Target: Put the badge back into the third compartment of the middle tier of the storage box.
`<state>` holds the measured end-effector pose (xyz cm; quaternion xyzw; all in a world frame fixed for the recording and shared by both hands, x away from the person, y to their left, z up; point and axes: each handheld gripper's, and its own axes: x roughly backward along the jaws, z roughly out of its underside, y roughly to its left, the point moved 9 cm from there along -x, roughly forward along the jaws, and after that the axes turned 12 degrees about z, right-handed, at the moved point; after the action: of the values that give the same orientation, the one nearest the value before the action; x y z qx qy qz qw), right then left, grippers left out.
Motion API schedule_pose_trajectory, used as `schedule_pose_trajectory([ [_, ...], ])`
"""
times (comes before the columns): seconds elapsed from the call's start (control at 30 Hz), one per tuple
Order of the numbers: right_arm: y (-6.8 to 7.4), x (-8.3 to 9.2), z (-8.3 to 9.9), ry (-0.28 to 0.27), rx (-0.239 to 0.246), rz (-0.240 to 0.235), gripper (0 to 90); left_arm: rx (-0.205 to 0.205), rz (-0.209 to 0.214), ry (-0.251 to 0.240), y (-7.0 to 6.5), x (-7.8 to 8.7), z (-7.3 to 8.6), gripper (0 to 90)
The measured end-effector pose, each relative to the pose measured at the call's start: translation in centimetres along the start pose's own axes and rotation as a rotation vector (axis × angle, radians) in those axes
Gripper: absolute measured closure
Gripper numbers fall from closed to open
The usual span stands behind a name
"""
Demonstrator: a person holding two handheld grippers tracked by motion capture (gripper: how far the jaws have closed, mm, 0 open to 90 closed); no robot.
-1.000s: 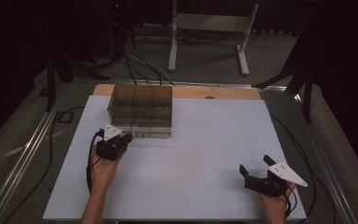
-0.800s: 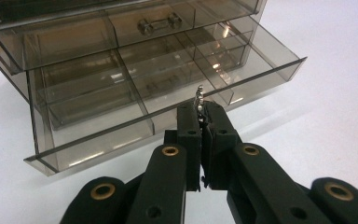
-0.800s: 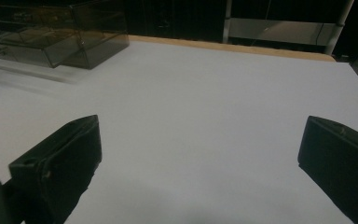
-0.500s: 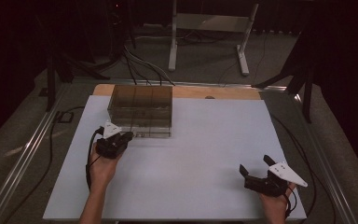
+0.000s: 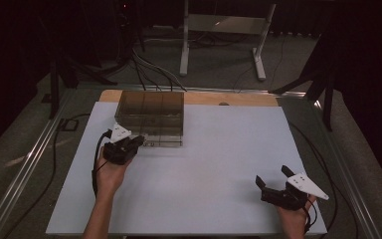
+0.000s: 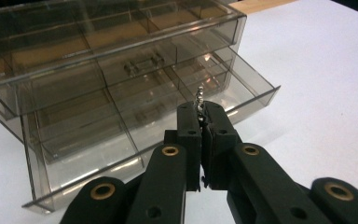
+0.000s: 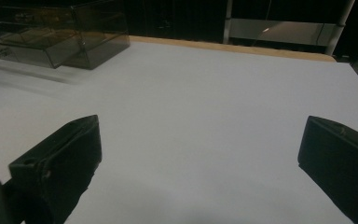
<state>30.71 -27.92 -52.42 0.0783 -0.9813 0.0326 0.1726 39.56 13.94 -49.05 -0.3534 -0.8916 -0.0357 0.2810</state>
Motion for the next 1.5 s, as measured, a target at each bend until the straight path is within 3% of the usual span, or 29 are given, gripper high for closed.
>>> schedule_pose_trajectory([
  [0.37, 0.0, 0.0, 0.0, -0.001, 0.000, -0.002, 0.0, -0.009, -0.006, -0.015, 0.1, -0.2, -1.3, 88.1],
  [1.5, 0.0, -0.1, 0.0, 0.002, 0.001, -0.003, 0.0, -0.003, -0.015, -0.009, 0.2, -2.2, -2.4, 88.1],
])
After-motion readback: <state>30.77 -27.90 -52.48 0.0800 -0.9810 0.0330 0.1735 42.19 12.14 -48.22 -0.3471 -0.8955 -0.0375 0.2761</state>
